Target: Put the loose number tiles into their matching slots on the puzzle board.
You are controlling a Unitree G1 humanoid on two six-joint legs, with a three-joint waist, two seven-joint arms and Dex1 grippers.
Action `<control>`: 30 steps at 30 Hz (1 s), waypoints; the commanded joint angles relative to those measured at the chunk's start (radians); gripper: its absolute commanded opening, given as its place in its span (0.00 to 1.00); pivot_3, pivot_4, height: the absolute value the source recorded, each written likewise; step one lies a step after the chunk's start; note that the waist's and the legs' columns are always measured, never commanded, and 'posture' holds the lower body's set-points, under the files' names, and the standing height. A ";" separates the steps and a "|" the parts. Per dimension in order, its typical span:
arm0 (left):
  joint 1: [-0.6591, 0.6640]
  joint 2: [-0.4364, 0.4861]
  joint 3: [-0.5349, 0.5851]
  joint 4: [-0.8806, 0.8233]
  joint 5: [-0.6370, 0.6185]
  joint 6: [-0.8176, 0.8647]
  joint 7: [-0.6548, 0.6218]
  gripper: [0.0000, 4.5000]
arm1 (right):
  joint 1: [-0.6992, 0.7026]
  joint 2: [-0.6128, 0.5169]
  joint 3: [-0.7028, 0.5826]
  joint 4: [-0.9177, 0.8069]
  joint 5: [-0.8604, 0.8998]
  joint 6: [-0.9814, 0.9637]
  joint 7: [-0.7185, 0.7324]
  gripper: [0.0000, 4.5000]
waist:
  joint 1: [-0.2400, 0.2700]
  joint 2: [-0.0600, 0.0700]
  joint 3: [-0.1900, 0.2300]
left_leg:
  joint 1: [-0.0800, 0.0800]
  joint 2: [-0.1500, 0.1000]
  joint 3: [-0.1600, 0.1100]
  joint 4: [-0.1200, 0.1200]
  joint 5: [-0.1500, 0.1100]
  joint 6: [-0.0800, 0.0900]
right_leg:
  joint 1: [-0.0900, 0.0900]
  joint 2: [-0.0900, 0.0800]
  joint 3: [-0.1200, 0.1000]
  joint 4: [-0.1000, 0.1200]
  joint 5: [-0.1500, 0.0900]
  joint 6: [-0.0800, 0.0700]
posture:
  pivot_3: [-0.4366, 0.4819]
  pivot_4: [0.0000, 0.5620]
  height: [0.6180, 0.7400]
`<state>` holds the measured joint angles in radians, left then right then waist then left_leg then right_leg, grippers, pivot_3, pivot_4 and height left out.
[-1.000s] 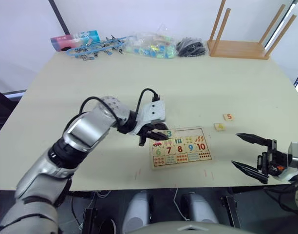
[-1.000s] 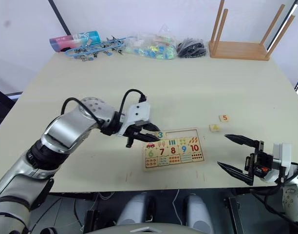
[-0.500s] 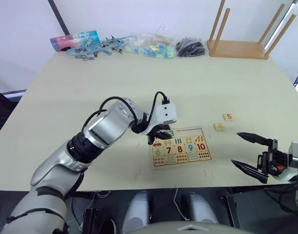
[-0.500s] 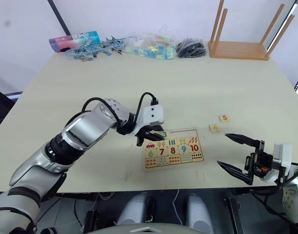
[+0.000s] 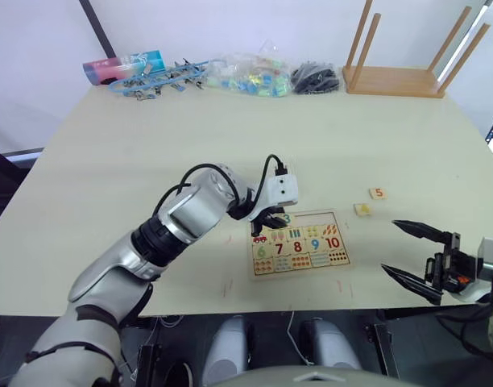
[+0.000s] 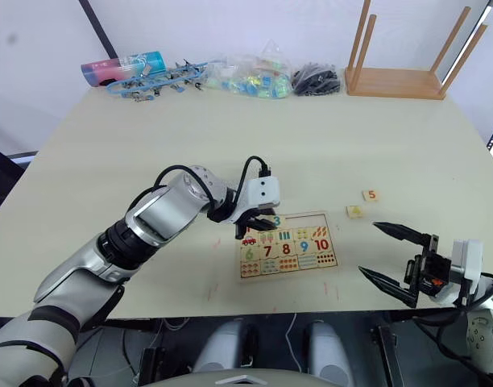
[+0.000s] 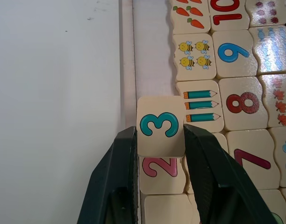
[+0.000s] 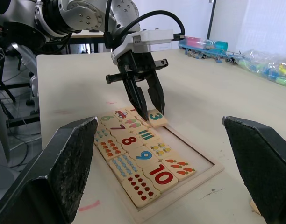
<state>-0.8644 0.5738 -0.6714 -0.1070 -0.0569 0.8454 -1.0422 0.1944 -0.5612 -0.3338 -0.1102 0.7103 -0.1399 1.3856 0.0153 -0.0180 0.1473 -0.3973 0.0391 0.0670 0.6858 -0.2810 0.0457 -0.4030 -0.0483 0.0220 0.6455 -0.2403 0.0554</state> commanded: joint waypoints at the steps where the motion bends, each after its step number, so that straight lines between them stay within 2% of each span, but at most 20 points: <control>1: -0.026 -0.012 0.008 0.001 0.031 -0.040 0.003 0.21 | 0.010 0.001 -0.026 -0.032 0.007 -0.027 -0.004 1.00 | 0.000 0.000 0.000 | 0.000 0.000 0.000 0.000 0.000 0.000 | 0.000 0.000 0.000 0.000 0.000 0.000 | 0.48 0.27 0.98; 30: -0.014 -0.060 0.011 0.041 0.108 -0.106 -0.052 0.21 | 0.062 -0.007 -0.052 0.030 -0.053 -0.109 -0.056 1.00 | 0.000 0.000 0.000 | 0.000 0.000 0.000 0.000 0.000 0.000 | 0.000 0.000 0.000 0.000 0.000 0.000 | 0.48 0.27 0.98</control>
<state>-0.8643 0.5196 -0.6718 -0.0633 0.0405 0.7577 -1.0932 0.2548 -0.5598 -0.3548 -0.0666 0.6476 -0.2268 1.3320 0.0150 -0.0180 0.1473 -0.3973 0.0391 0.0671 0.6857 -0.2810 0.0458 -0.4031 -0.0483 0.0223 0.6455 -0.2403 0.0553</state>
